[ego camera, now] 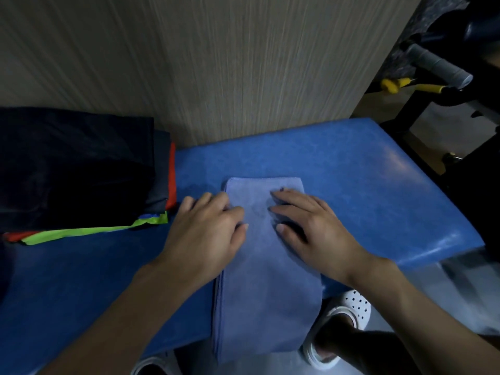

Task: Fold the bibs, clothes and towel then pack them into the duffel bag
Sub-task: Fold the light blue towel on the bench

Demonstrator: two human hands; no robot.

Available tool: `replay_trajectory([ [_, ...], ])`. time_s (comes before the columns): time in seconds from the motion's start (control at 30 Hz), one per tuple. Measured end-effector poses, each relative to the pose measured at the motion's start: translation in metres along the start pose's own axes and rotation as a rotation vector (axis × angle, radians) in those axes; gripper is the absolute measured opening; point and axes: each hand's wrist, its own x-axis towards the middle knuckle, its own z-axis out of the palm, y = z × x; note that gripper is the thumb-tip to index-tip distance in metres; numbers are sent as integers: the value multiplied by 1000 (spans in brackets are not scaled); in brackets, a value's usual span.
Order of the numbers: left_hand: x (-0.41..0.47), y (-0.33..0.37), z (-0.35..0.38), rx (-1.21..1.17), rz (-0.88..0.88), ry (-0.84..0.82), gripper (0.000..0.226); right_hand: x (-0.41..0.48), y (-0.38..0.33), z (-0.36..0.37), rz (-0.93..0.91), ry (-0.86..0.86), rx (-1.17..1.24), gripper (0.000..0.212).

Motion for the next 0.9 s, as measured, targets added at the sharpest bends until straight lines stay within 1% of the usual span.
replay_trajectory([
  [0.07, 2, -2, 1, -127, -120, 22, 17, 4, -4, -2, 87, 128, -29, 39],
  [0.1, 3, -2, 3, -173, -178, 14, 17, 6, -5, -4, 172, 182, -57, 39],
  [0.13, 5, -2, 3, -194, -230, -7, 26, 8, -6, -6, 275, 200, -74, 41],
  [0.2, 11, -1, 5, -244, -288, -23, 45, 13, -6, -5, 440, 164, -40, 51],
  [0.23, 14, 0, 5, -293, -304, -6, 49, 15, -5, -2, 482, 143, 7, 56],
  [0.3, 18, 3, 7, -427, -352, 36, 49, 20, -5, 2, 536, 133, 109, 65],
  [0.37, 22, 6, 7, -527, -418, 52, 50, 24, -4, 3, 587, 133, 178, 66],
  [0.4, 23, 7, 7, -565, -450, 50, 54, 27, -4, 2, 612, 130, 205, 60],
  [0.47, 27, 7, 6, -638, -518, 23, 68, 29, -5, -3, 641, 129, 285, 42],
  [0.53, 29, 5, 6, -682, -571, -15, 80, 29, -6, -4, 629, 139, 385, 26],
  [0.6, 31, 4, 4, -727, -604, -41, 82, 28, -6, -6, 598, 144, 500, 13],
  [0.63, 32, 4, 3, -759, -618, -47, 81, 27, -7, -8, 589, 155, 573, 8],
  [0.7, 34, 6, 1, -836, -658, -31, 77, 25, -10, -17, 580, 186, 704, 12],
  [0.73, 35, 7, 1, -878, -680, -11, 74, 25, -10, -21, 571, 201, 739, 10],
  [0.77, 36, 8, 0, -934, -697, 10, 65, 24, -10, -24, 561, 208, 745, 8],
  [0.87, 38, 8, -2, -1135, -689, 71, 14, 22, -7, -28, 537, 211, 736, 9],
  [0.9, 37, 8, -3, -1171, -675, 81, 10, 22, -6, -28, 539, 209, 742, 9],
])
